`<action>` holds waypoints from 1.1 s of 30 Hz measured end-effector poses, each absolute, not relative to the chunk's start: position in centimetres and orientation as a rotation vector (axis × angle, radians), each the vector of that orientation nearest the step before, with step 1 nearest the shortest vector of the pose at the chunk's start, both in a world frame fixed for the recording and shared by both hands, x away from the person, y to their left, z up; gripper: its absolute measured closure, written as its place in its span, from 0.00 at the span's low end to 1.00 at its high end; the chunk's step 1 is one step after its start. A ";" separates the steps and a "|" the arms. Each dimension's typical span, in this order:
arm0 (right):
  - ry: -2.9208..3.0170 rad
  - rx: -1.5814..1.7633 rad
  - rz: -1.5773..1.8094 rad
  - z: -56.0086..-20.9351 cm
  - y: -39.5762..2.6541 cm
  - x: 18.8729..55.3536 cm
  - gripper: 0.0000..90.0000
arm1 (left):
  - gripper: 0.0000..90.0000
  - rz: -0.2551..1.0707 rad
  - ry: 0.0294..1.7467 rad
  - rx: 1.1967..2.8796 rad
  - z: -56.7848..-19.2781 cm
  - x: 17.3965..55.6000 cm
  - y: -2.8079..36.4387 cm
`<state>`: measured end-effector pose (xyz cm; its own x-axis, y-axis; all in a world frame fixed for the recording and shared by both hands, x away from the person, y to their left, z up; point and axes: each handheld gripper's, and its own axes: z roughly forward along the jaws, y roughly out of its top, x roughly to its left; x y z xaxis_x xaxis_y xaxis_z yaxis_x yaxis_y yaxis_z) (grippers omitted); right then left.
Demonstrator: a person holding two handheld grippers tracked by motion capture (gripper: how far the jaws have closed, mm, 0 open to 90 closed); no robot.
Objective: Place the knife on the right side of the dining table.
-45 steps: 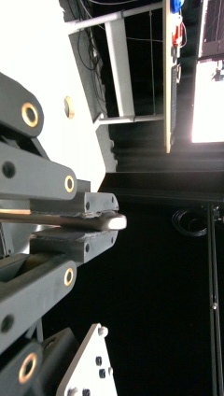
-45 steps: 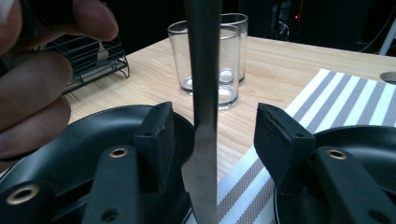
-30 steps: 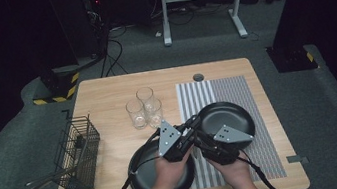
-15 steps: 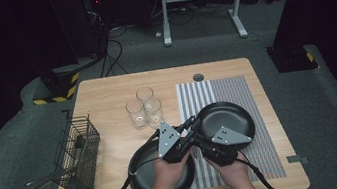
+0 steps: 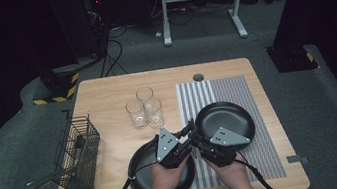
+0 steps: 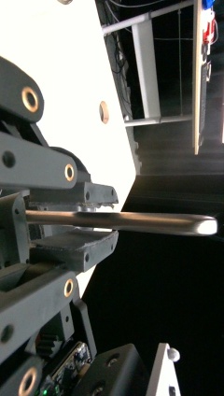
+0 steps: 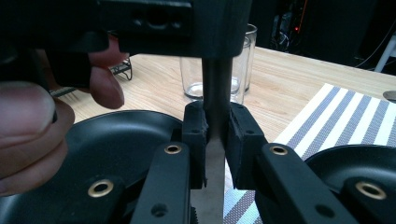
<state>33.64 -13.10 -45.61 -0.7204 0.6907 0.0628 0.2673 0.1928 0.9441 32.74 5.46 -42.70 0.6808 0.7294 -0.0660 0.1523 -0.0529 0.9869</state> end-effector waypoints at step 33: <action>1.987 0.900 1.630 -41.2 -16.1 31.9 0.63 | 0.92 0.506 0.768 1.583 -43.1 33.3 5.8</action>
<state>31.92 -16.10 -41.20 -0.7043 0.7052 0.0820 0.2182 0.1051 0.9702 33.29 5.81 -43.08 0.6832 0.7227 -0.1050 0.1889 -0.0359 0.9813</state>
